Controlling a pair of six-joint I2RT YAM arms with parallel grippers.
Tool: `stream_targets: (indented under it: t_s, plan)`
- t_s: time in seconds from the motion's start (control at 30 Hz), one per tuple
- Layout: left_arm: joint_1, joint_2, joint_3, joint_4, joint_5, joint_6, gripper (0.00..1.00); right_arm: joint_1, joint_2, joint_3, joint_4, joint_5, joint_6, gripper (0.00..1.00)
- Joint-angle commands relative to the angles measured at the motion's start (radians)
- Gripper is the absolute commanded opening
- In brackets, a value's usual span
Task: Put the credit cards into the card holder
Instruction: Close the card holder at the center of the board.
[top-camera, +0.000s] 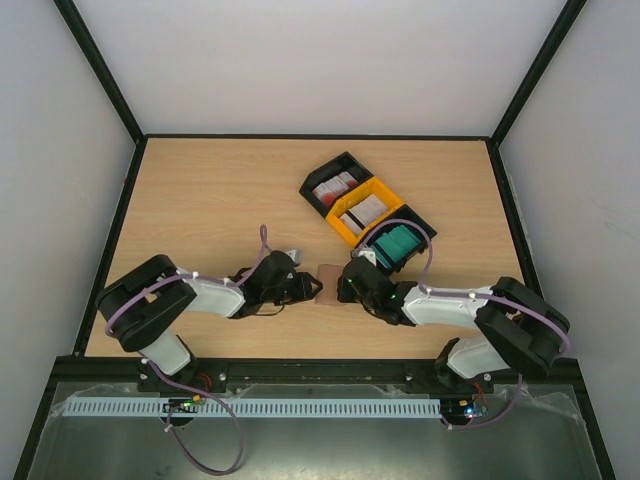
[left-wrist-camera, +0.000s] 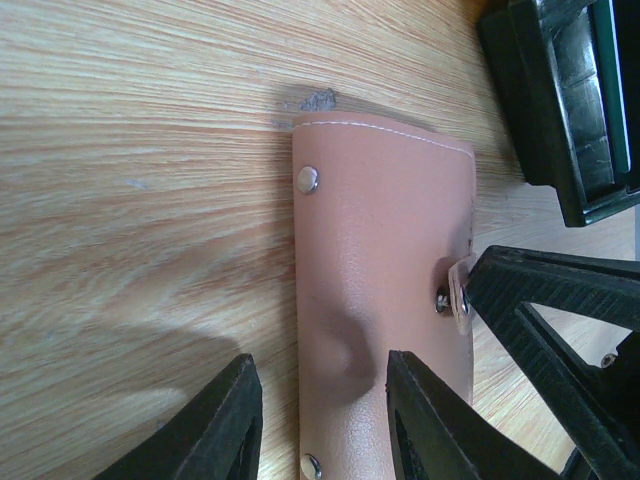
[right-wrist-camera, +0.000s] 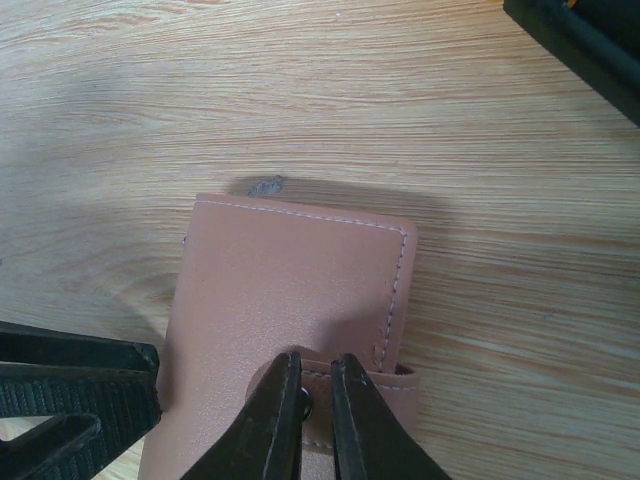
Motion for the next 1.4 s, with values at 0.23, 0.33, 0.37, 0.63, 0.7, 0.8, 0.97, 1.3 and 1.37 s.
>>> stream_targets:
  t_s: [0.23, 0.33, 0.37, 0.63, 0.7, 0.8, 0.97, 1.3, 1.37]
  plan:
    - [-0.007, 0.050, -0.023, -0.157, -0.032, 0.021, 0.38, -0.003, 0.032, 0.014, -0.013, -0.052, -0.016, 0.06]
    - [-0.006, 0.056, -0.021, -0.154, -0.031, 0.021, 0.38, -0.003, 0.029, 0.013, -0.019, -0.059, -0.021, 0.06]
    - [-0.008, 0.061, -0.021, -0.153, -0.031, 0.021, 0.38, -0.003, 0.030, 0.013, -0.019, -0.062, -0.024, 0.06]
    - [-0.009, 0.074, -0.015, -0.154, -0.029, 0.025, 0.37, -0.003, 0.013, 0.000, -0.002, -0.075, -0.037, 0.13]
    - [-0.010, 0.074, -0.015, -0.154, -0.029, 0.025, 0.37, -0.003, 0.013, -0.001, -0.002, -0.078, -0.039, 0.12]
    - [-0.009, 0.076, -0.013, -0.154, -0.029, 0.024, 0.37, -0.003, 0.028, 0.004, -0.010, -0.084, -0.046, 0.08]
    - [-0.010, 0.080, -0.011, -0.154, -0.029, 0.024, 0.37, -0.003, 0.043, 0.006, -0.028, -0.089, -0.059, 0.03]
    - [-0.010, 0.084, -0.010, -0.155, -0.030, 0.024, 0.37, 0.001, 0.107, 0.000, -0.053, -0.099, -0.047, 0.02]
    - [-0.010, 0.084, -0.011, -0.157, -0.032, 0.023, 0.37, 0.002, 0.115, -0.005, -0.053, -0.102, -0.039, 0.02]
